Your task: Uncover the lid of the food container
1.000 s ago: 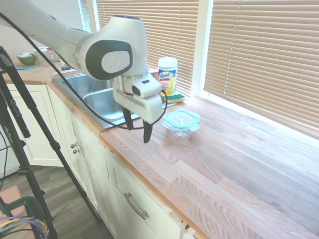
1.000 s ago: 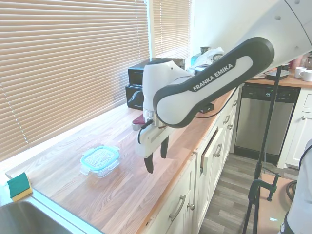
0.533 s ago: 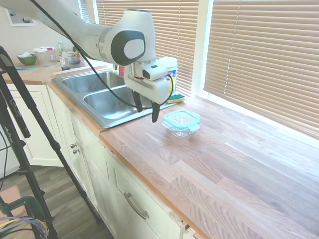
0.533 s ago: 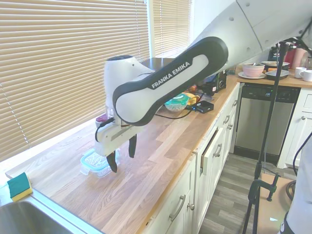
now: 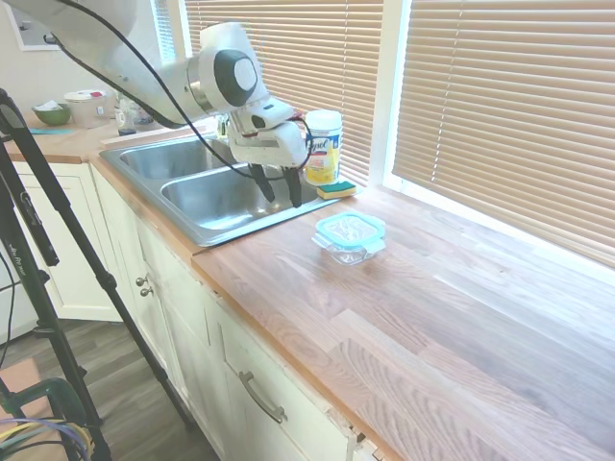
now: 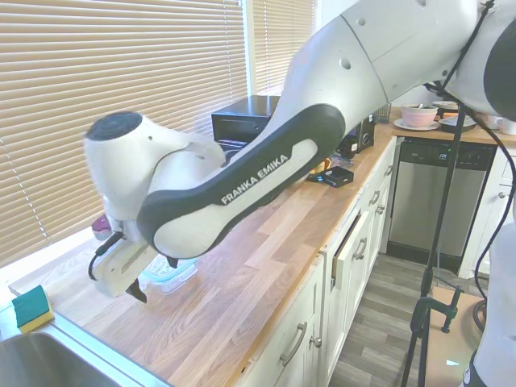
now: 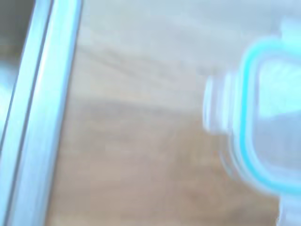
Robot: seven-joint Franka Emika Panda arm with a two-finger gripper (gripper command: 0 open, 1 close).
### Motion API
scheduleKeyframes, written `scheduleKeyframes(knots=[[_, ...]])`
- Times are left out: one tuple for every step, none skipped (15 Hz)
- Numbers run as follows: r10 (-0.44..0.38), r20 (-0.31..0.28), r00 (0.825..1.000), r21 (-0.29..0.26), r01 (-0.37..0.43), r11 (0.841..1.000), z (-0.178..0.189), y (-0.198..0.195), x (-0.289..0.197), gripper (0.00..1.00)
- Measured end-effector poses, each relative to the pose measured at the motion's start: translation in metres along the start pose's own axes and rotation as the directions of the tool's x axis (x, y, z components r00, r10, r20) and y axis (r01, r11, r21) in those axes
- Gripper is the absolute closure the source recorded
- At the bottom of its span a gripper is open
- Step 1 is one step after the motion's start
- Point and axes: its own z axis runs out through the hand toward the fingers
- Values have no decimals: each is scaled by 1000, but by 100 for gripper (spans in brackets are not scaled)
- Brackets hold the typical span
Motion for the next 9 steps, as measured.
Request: scheduleKeyframes(knots=[[1,-46,999,-14,-2,1000,4,-12,-4,0],[10,-93,996,-35,-13,999,9,-22,-6,0],[31,-140,990,-58,-40,998,15,-33,-5,0],[51,-178,983,-79,-65,995,20,-44,-2,0],[66,-210,976,-94,-87,992,24,-55,2,0],[79,-236,969,-112,-108,988,30,-64,8,0],[89,-259,962,-136,-128,982,37,-72,15,0],[96,-275,957,-164,-145,976,43,-78,20,0],[102,-286,953,-199,-163,966,50,-83,24,0]])
